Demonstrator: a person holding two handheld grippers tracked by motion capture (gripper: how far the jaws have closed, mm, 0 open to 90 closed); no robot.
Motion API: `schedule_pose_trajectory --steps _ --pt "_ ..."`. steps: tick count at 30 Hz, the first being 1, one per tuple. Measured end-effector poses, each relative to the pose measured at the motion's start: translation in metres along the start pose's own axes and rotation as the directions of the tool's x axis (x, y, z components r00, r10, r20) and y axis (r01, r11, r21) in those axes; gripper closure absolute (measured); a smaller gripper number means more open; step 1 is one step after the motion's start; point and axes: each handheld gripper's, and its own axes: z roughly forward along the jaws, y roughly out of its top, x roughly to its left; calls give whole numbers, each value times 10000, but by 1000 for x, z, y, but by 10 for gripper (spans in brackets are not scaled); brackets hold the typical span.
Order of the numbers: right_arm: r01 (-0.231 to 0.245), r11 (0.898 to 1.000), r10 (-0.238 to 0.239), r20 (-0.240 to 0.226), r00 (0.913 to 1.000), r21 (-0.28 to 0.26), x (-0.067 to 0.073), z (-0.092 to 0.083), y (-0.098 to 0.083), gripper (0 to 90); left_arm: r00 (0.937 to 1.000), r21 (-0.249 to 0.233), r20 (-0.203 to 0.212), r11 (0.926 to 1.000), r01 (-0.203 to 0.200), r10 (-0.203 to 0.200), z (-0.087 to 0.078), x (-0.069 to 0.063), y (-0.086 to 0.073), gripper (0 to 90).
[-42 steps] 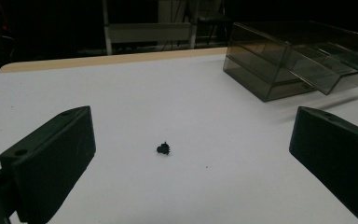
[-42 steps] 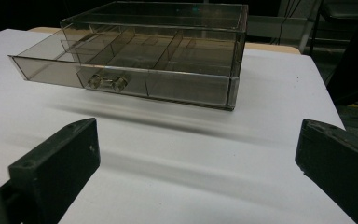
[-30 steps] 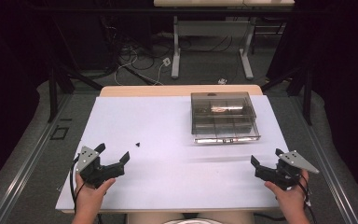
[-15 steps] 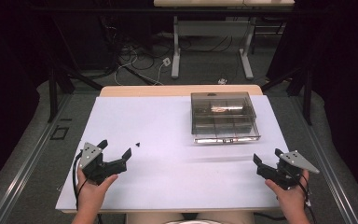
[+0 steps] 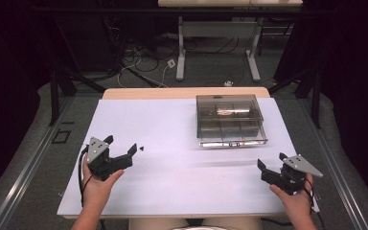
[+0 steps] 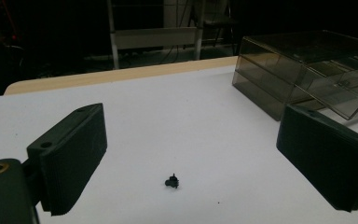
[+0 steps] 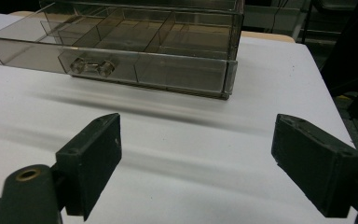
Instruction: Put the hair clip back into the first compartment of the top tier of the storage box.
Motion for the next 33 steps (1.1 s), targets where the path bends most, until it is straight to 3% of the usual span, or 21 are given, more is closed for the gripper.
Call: schedule_pose_trajectory --steps 6,14,21,28,33 --pt "191 9997 -192 16 9998 138 1 0 -1 156 10000 64 20 10000 41 -41 8 -1 4 146" --pt "-16 9997 18 -106 9999 241 2 1 -1 156 10000 40 20 10000 71 -71 16 -1 9 151" --pt "116 9997 -115 -64 9999 230 0 1 -1 159 10000 152 -81 9999 5 -4 28 0 12 157" --pt "106 9997 -104 -103 9999 211 0 2 -1 160 9996 365 -218 9991 -197 205 40 0 13 166" --pt "47 9998 -45 -91 9999 208 0 2 -2 161 9997 630 -200 9979 -127 140 50 0 9 172"
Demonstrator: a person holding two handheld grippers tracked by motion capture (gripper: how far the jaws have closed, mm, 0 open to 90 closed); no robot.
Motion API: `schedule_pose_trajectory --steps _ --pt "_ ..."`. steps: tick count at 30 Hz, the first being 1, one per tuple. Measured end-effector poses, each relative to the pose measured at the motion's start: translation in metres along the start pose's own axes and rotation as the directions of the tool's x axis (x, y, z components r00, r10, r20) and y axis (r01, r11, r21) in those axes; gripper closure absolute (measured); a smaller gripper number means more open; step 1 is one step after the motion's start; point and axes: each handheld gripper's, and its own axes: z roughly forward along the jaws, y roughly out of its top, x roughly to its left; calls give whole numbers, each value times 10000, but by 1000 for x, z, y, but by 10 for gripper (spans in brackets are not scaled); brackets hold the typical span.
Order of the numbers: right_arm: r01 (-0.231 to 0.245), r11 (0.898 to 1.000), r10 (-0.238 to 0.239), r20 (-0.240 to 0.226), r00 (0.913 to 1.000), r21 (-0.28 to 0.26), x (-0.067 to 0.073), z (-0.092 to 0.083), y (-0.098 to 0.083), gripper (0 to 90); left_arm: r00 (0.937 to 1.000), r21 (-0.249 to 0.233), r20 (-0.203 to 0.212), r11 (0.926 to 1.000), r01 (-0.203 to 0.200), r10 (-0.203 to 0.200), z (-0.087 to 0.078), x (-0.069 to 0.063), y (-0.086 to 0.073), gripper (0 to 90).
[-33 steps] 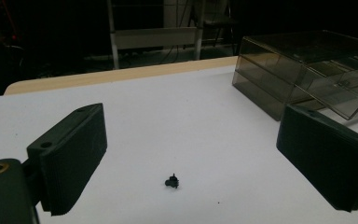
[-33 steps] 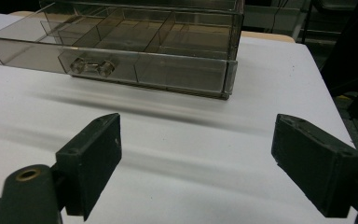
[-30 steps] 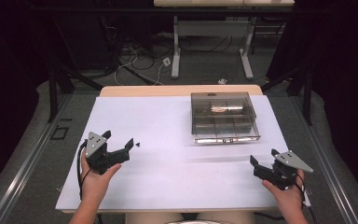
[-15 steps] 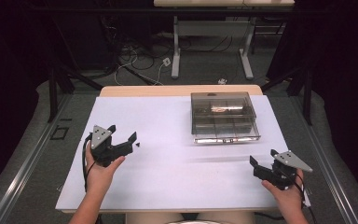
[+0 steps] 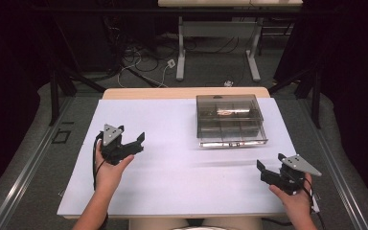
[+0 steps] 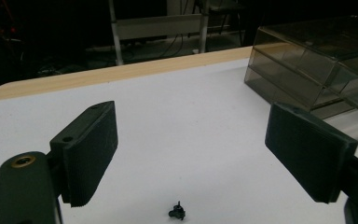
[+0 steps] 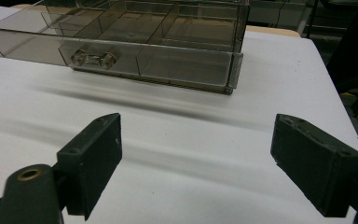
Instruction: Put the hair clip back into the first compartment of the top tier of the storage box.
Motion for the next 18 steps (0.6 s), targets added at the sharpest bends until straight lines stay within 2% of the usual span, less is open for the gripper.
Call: schedule_pose_trajectory --steps 1,2,5,8,11,12,13,15,18 --pt "4 10000 -4 -11 10000 99 0 -1 0 161 10000 59 -6 10000 -6 6 2 0 -1 171" --pt "-3 10000 2 -28 10000 -62 -1 1 -1 161 9999 180 -14 9998 -116 116 4 1 -2 172" --pt "-154 9998 155 -7 9999 128 0 0 -1 162 9999 361 -105 9993 -87 90 9 2 -4 172" --pt "-51 10000 51 -37 10000 42 -1 1 -1 162 9997 555 -218 9984 -129 141 13 4 -6 178" --pt "-57 9999 58 -78 10000 112 -1 1 -1 163 9996 699 -264 9976 -4 22 17 6 -8 179" --pt "-47 9999 48 -86 10000 88 -1 2 -1 163 9994 796 -319 9967 -135 161 18 7 -8 179" --pt "-58 9998 60 -63 10000 189 -1 1 -1 164 9995 828 -310 9966 -44 70 20 7 -9 179" --pt "-18 9998 20 -100 9999 194 -1 2 -1 164 9991 946 -382 9954 -164 201 22 8 -10 179" --pt "-19 9999 21 -129 9999 159 -1 3 -1 165 9991 1118 -392 9937 -118 163 26 9 -12 183"
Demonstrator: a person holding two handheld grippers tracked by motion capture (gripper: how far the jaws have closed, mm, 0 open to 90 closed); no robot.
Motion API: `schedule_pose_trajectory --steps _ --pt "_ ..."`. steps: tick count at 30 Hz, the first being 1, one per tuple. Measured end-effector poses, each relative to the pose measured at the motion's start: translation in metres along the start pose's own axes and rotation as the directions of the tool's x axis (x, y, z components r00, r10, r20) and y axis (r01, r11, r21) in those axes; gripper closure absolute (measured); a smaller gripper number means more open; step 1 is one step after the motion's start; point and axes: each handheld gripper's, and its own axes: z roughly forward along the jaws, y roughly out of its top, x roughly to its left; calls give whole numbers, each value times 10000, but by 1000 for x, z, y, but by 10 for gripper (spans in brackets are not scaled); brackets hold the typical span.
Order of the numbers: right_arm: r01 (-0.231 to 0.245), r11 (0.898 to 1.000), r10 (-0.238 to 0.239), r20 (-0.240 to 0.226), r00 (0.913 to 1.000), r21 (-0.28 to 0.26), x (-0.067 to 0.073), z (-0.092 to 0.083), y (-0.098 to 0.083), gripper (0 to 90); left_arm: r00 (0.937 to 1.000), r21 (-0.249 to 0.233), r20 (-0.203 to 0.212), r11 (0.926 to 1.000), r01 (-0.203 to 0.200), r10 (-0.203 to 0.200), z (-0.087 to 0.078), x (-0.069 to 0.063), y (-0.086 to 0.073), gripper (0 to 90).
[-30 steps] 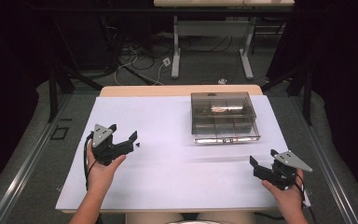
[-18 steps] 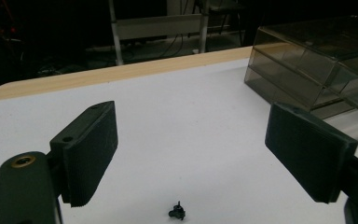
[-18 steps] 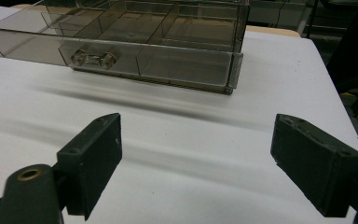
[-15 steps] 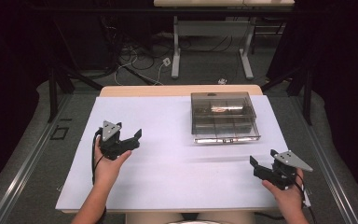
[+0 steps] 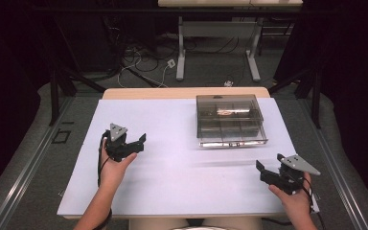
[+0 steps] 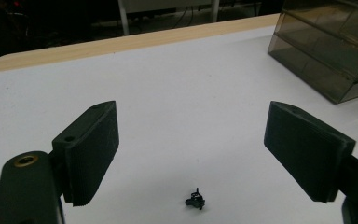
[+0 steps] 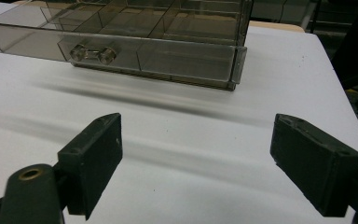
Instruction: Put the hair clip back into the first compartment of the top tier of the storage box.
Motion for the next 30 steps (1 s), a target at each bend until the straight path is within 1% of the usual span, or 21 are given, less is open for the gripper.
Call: schedule_pose_trajectory --steps 2,4,5,6,7,8,9,11,13,14,15,19,20,21,22,24,25,28,29,30 --pt "-37 10000 37 -17 10000 27 0 0 0 165 10000 0 -20 10000 1 -1 2 0 -1 191" --pt "-53 10000 53 -11 10000 73 0 0 0 165 10000 171 -35 9998 -70 71 5 1 -1 207" --pt "-31 10000 31 -3 10000 90 0 0 0 165 10000 171 -35 9998 -70 71 5 1 -1 220" --pt "-40 9999 40 -14 10000 104 0 0 0 165 9999 213 96 9998 53 -55 8 1 -2 239" --pt "-40 9999 40 -14 10000 104 0 0 0 165 9999 213 96 9998 53 -55 8 1 -2 251" --pt "-7 9999 7 -11 10000 106 0 0 0 165 10000 298 56 9996 21 -23 11 2 -2 252" --pt "-124 9998 124 -36 9999 129 1 0 0 165 9999 305 92 9995 122 -125 12 1 -2 252" --pt "-155 9999 155 -38 9999 -28 1 1 -1 166 9999 323 95 9994 93 -96 14 2 -2 256" --pt "-38 10000 38 -52 10000 -9 0 2 -1 167 9998 378 145 9992 150 -155 15 2 -2 260" --pt "-61 10000 61 -65 10000 -19 0 2 -1 167 9998 460 117 9989 123 -128 17 2 -2 262" --pt "-26 10000 27 -55 10000 86 0 1 -1 167 9999 435 122 9990 85 -90 19 2 -2 264" --pt "-31 10000 31 -36 10000 57 0 2 -1 168 9998 516 105 9986 136 -141 22 1 -3 266" --pt "-43 10000 44 -46 10000 72 0 2 -1 168 10000 609 61 9981 26 -30 22 2 -2 267" --pt "-25 10000 26 -52 10000 80 0 2 -1 169 10000 574 41 9983 -67 65 23 2 -3 269" --pt "-27 10000 27 -53 10000 86 0 2 -1 169 10000 620 62 9981 16 -20 24 2 -3 272" --pt "-86 9998 87 -57 9999 180 0 1 -1 169 10000 671 46 9977 -11 8 26 3 -3 280" --pt "-92 9998 93 -48 9999 181 0 2 -1 170 9999 787 52 9968 102 -107 27 3 -3 281" --pt "-33 10000 33 -65 10000 81 0 2 -1 170 9999 824 58 9965 134 -139 28 4 -4 284" --pt "-151 9998 152 -76 9999 117 1 3 -1 171 9999 837 102 9964 127 -136 29 5 -5 286" --pt "-161 9998 162 -79 9998 122 1 3 -1 171 9997 802 150 9967 155 -168 30 6 -5 288"
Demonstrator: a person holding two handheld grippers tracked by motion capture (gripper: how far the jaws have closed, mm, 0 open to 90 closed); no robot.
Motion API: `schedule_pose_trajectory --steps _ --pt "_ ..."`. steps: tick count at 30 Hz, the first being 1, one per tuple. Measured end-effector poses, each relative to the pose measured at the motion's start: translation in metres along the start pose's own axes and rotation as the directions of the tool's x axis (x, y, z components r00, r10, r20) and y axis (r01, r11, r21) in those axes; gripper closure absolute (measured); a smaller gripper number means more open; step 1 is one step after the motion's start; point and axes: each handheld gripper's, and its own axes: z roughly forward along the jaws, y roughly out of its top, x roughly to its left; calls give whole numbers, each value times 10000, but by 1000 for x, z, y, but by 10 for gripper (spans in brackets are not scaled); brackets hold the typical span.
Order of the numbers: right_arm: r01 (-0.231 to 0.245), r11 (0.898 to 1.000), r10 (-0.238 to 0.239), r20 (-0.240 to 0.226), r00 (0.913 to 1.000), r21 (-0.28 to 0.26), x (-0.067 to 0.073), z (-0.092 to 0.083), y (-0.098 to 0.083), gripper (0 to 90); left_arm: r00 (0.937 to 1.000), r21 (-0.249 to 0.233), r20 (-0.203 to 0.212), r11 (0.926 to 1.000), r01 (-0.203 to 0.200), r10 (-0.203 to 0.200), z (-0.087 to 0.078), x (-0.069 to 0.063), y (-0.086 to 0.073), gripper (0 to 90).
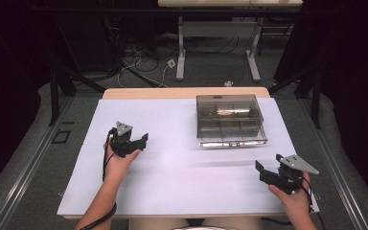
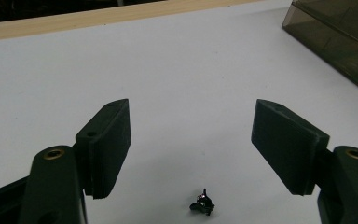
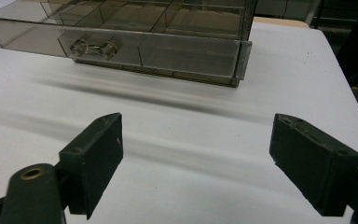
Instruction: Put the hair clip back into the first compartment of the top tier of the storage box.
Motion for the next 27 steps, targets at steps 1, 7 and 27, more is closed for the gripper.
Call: schedule_pose_trajectory --steps 1,7,27 --pt "12 10000 -12 1 10000 59 0 0 0 172 10000 15 32 10000 34 -34 0 0 -1 292" --pt "117 9999 -117 -33 9999 51 -1 1 0 172 9998 152 50 9997 211 -212 3 3 -5 315" --pt "146 9993 -142 -116 9998 333 -2 0 1 176 9928 1242 695 9883 882 -973 9 8 -18 497"
